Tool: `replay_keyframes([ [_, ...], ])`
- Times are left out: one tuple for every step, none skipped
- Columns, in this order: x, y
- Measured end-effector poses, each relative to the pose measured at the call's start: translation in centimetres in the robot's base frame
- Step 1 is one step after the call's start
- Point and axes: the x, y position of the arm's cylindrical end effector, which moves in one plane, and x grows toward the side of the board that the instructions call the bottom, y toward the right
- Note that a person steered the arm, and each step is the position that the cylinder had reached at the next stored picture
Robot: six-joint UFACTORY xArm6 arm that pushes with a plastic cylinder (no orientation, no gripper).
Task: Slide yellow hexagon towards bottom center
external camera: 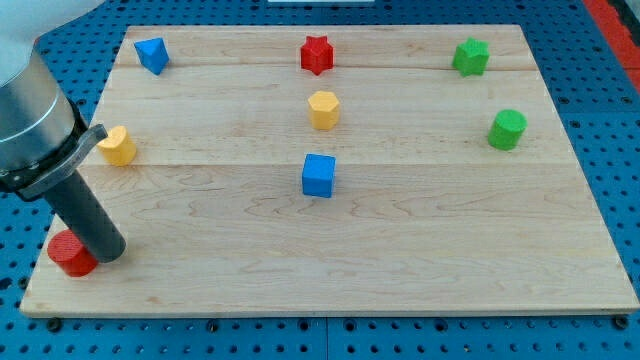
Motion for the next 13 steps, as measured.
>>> replay_keyframes([
  [0.0,0.0],
  [-0.2,2.1],
  [-2.2,6.4],
  [-5.6,6.9],
  [-10.7,6.1],
  [-15.5,8.6],
  [-19.1,13.4],
  [-20.9,19.6],
  [-21.2,21.8],
  [-23.8,21.4],
  [-22.3,24.1],
  [-16.5,27.6],
  [-15.9,28.9],
])
